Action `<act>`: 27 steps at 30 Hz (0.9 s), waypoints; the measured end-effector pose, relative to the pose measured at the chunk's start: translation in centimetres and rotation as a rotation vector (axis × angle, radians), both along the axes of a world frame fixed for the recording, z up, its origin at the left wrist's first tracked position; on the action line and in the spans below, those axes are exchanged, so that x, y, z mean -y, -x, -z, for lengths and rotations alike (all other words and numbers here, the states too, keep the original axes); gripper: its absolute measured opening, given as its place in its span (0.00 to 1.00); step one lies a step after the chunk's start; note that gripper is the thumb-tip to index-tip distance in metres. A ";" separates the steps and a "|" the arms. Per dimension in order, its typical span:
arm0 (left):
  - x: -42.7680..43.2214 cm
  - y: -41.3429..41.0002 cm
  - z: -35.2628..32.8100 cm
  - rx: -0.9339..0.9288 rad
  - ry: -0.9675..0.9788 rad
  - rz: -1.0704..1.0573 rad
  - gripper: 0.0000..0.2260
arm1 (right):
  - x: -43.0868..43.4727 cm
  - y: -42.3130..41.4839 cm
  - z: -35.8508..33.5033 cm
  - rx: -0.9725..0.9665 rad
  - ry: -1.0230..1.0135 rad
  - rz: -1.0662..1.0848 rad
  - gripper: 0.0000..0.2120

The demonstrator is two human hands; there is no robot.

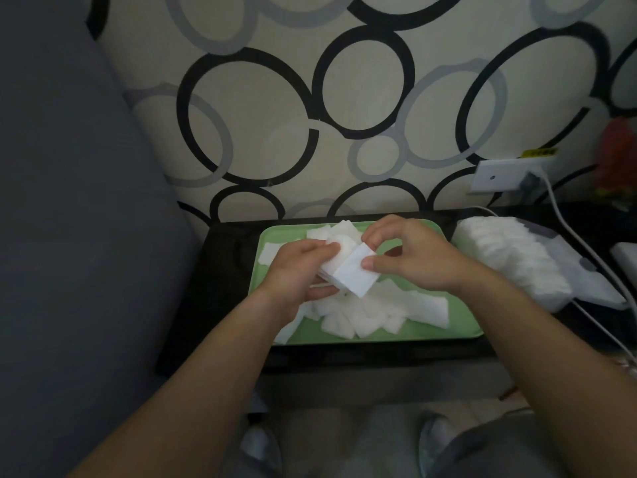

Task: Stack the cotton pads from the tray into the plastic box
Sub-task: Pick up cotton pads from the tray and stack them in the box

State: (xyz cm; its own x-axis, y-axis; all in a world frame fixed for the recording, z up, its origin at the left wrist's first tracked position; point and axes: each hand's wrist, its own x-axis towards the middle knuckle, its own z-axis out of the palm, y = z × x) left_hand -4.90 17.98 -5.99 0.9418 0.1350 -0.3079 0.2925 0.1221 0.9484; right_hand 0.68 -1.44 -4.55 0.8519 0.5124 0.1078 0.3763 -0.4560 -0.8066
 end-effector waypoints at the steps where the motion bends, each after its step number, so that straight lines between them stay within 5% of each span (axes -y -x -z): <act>1: 0.0 0.0 0.0 0.010 -0.032 0.014 0.08 | 0.2 -0.1 0.0 -0.010 0.008 -0.002 0.06; 22: 5.1 -0.7 -0.2 0.041 -0.030 0.155 0.11 | 3.6 -0.1 1.1 -0.177 -0.102 0.121 0.05; 27: 8.3 -1.1 -0.3 0.122 -0.082 0.249 0.19 | 6.3 0.3 0.5 -0.181 -0.169 0.152 0.19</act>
